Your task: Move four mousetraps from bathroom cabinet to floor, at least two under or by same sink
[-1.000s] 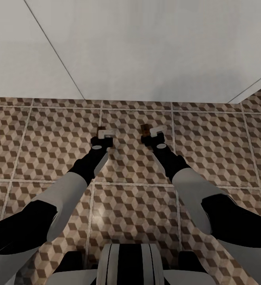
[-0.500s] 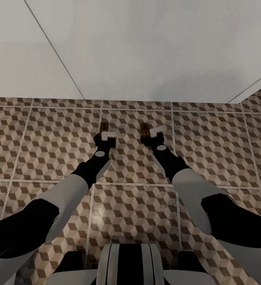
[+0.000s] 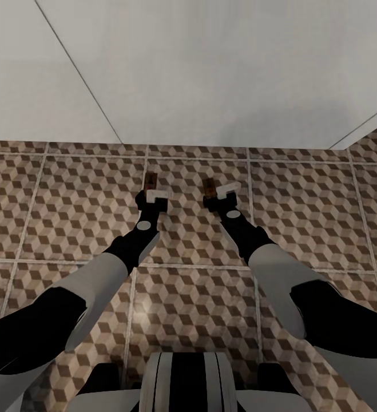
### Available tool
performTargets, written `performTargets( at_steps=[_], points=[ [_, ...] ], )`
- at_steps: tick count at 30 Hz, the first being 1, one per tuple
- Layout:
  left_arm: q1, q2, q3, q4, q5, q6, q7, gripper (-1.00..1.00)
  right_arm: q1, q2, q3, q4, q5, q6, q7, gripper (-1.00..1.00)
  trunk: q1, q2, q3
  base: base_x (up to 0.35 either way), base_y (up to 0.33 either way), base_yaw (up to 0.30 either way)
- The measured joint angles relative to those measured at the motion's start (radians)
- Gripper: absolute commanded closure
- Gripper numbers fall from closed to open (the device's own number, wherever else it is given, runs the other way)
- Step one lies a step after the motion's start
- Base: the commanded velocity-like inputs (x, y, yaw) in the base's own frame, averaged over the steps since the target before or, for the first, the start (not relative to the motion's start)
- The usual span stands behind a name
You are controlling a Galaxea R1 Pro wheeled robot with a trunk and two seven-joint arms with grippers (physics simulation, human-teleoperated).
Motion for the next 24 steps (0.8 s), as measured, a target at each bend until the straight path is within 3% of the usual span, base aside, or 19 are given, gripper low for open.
performTargets(
  at_steps=[13, 24],
  points=[
    [0.004, 0.0, 0.0, -0.001, 0.0, -0.003, 0.002, 1.0, 0.0, 0.0, -0.001, 0.015, 0.001, -0.025, 0.0, 1.0, 0.0, 0.0, 0.0, 0.134, 0.0, 0.0],
    [0.01, 0.001, 0.0, 0.003, 0.0, -0.003, 0.003, 1.0, 0.0, 0.0, -0.001, 0.052, 0.002, -0.043, 0.0, 1.0, 0.0, 0.0, 0.0, 0.018, 0.0, 0.0]
  ],
)
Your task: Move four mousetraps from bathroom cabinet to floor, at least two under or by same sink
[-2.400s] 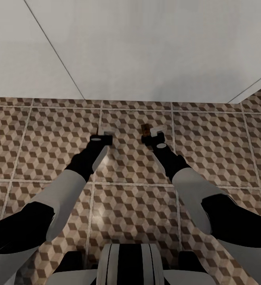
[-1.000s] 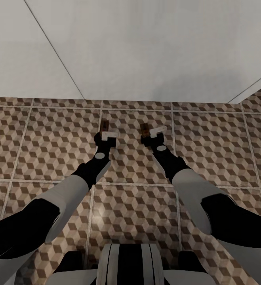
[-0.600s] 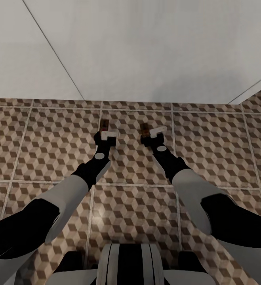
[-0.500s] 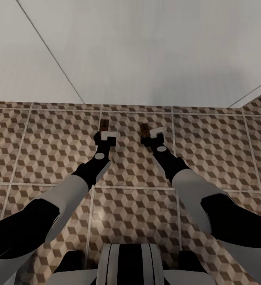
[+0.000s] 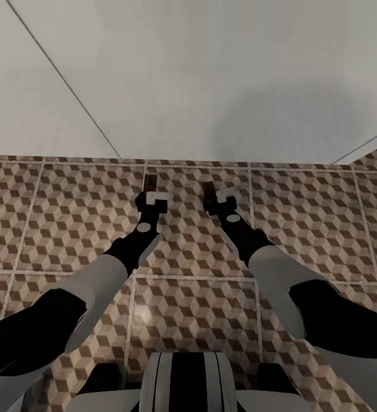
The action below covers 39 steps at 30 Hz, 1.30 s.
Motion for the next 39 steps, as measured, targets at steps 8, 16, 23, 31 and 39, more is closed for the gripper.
performTargets(
  at_steps=[8, 16, 23, 31, 39],
  points=[
    [0.0, 0.0, 0.0, 0.001, 0.0, 0.0, 0.0, 1.0, 0.0, 0.0, 0.0, 0.01, 0.0, -0.011, 0.0, 1.0, 0.0, 0.0, 0.0, 0.007, 0.0, 0.0],
    [0.0, 0.0, 0.0, 0.006, 0.0, 0.0, 0.0, 1.0, -0.001, 0.0, 0.0, 0.011, 0.004, -0.002, -0.017, 1.0, 0.0, 0.0, 0.0, 0.065, 0.0, 0.0],
    [0.0, 0.0, -0.001, 0.007, 0.0, 0.0, 0.0, 1.0, -0.002, 0.0, 0.0, -0.003, 0.005, 0.087, -0.088, 1.0, 0.0, 0.0, 0.0, 0.015, 0.0, 0.0],
    [0.0, 0.0, -0.001, 0.007, 0.0, 0.0, 0.0, 1.0, -0.003, 0.0, 0.0, -0.005, 0.004, 0.107, -0.097, 1.0, 0.0, 0.0, 0.0, 0.001, 0.0, 0.0],
    [0.024, 0.0, -0.001, 0.008, 0.0, 0.0, -0.003, 1.0, -0.01, 0.0, 0.0, -0.005, 0.003, 0.112, -0.097, 1.0, 0.0, 0.0, 0.0, 0.0, 0.0, 0.0]
  ],
)
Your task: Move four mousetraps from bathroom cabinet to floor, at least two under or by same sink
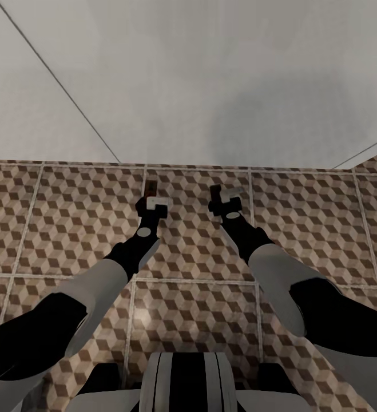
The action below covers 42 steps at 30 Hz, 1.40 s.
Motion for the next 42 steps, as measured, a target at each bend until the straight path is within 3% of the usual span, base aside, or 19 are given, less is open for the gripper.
performTargets(
  at_steps=[8, 18, 27, 35, 42],
  points=[
    [0.009, 0.0, 0.0, 0.009, 0.001, 0.0, -0.005, 1.0, -0.005, 0.0, 0.0, 0.001, -0.001, 0.039, 0.0, 1.0, 0.0, 0.0, 0.0, 0.0, 0.0, 0.0],
    [0.01, 0.0, 0.0, 0.019, 0.001, 0.0, -0.006, 1.0, -0.005, 0.0, -0.001, 0.0, -0.003, 0.034, 0.008, 1.0, 0.0, 0.0, 0.0, 0.0, 0.0, 0.0],
    [0.011, 0.0, 0.0, 0.029, 0.0, 0.0, -0.006, 1.0, -0.004, 0.0, -0.002, -0.007, -0.006, -0.046, 0.112, 1.0, 0.0, 0.0, 0.0, 0.0, 0.0, 0.0],
    [0.011, -0.001, 0.0, 0.03, 0.0, 0.0, -0.007, 1.0, -0.004, 0.0, -0.001, -0.006, -0.007, -0.119, 0.134, 1.0, 0.0, 0.0, 0.0, 0.0, 0.0, 0.0],
    [0.011, -0.001, 0.0, 0.031, 0.0, 0.0, -0.007, 1.0, -0.004, 0.0, -0.001, 0.003, -0.006, -0.129, 0.136, 1.0, 0.0, 0.0, 0.0, 0.024, 0.0, 0.0]
  ],
)
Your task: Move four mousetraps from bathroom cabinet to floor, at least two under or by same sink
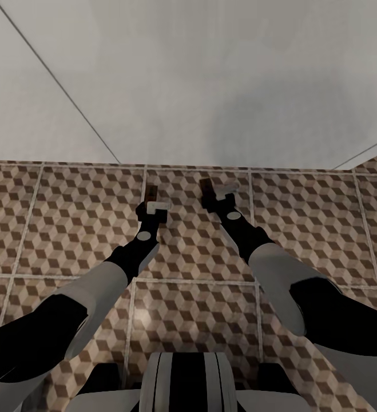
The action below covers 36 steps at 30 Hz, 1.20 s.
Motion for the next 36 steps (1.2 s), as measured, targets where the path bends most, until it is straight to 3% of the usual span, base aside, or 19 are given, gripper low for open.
performTargets(
  at_steps=[36],
  points=[
    [0.008, 0.0, 0.0, 0.005, 0.001, -0.003, 0.0, 1.0, 0.0, 0.0, 0.004, 0.091, 0.002, -0.009, -0.001, 1.0, 0.0, 0.0, 0.0, 0.029, 0.0, 0.0]
  ],
)
